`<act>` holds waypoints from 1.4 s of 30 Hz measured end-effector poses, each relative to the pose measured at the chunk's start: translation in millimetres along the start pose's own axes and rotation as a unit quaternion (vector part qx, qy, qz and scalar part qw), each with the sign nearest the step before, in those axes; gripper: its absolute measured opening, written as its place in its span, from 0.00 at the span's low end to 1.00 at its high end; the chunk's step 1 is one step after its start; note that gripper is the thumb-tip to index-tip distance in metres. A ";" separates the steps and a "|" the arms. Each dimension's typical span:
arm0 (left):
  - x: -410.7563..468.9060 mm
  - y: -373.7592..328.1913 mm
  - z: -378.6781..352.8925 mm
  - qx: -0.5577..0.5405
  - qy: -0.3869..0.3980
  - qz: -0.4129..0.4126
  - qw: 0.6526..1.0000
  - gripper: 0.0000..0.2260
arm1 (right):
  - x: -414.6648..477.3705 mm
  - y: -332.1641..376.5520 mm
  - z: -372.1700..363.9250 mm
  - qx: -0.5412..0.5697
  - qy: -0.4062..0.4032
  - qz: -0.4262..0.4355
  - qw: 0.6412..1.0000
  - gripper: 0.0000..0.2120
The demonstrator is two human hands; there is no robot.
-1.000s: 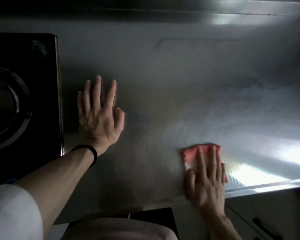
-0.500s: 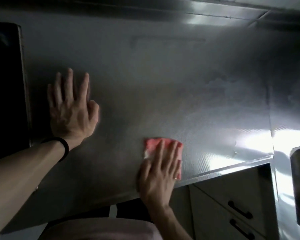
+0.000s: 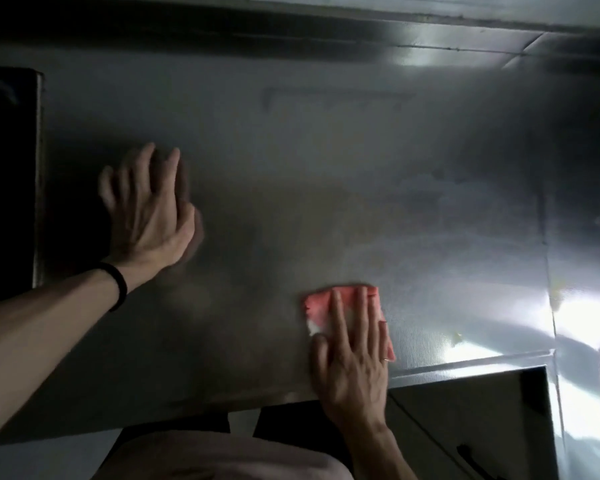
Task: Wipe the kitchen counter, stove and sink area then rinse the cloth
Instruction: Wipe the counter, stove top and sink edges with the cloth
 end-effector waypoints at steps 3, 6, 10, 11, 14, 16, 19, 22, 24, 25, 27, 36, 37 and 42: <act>7.6 -57.2 -19.4 -0.025 0.017 0.015 0.999 0.35 | 1.4 -73.0 9.6 0.005 0.005 -0.051 0.999 0.33; 7.6 -110.9 -42.5 -0.064 0.022 0.050 0.996 0.34 | -1.2 -103.9 13.1 0.006 -0.004 -0.047 0.999 0.33; 3.0 -129.5 -61.3 -0.032 0.014 0.061 0.998 0.31 | 1.2 -95.3 11.1 -0.003 0.017 -0.006 1.000 0.33; 2.2 -127.8 -63.2 -0.020 0.006 0.056 0.998 0.31 | 7.2 -91.1 11.3 -0.007 0.017 0.021 1.000 0.33; 2.1 -125.4 -69.4 -0.006 -0.021 0.051 0.998 0.31 | 55.0 -76.1 19.3 -0.017 0.013 0.116 0.993 0.33; 2.9 -125.9 -73.4 0.003 -0.038 0.051 0.998 0.32 | 113.1 -60.6 29.9 -0.006 0.006 0.143 0.990 0.31; 3.6 -124.4 -78.2 0.010 -0.048 0.051 0.997 0.32 | 220.9 -31.8 53.3 0.004 -0.031 0.150 0.988 0.30; 4.6 -122.7 -81.6 0.021 -0.061 0.048 0.997 0.33 | 322.6 -11.5 75.4 0.002 -0.049 0.157 0.986 0.30; 4.5 -122.6 -82.4 0.020 -0.069 0.047 0.996 0.33 | 366.6 -2.8 87.0 -0.015 -0.048 0.166 0.985 0.31; 3.9 -122.5 -82.3 0.019 -0.069 0.047 0.996 0.34 | 380.0 0.8 91.2 -0.019 -0.045 0.172 0.984 0.31; 3.8 -122.8 -82.0 0.019 -0.068 0.044 0.997 0.34 | 392.7 4.3 95.5 -0.019 -0.048 0.174 0.983 0.31; 4.4 -125.2 -78.5 0.015 -0.068 0.045 0.997 0.34 | 186.3 -37.0 51.8 0.007 -0.037 0.173 0.984 0.31; 4.1 -126.3 -77.7 0.012 -0.068 0.046 0.997 0.35 | 142.7 -47.8 40.8 0.004 -0.019 0.176 0.984 0.32; 5.1 -128.1 -76.1 0.017 -0.057 0.051 0.997 0.34 | 36.2 -87.1 14.5 -0.035 0.039 0.166 0.985 0.34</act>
Point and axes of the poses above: each hand's wrist, its own x-axis towards the middle knuckle, its own z-axis out of the back of the hand, y = z × x, the point moved 1 cm from there along x, towards the middle knuckle, and after that the axes turned 10 degrees about -x, right-handed, at the moved point
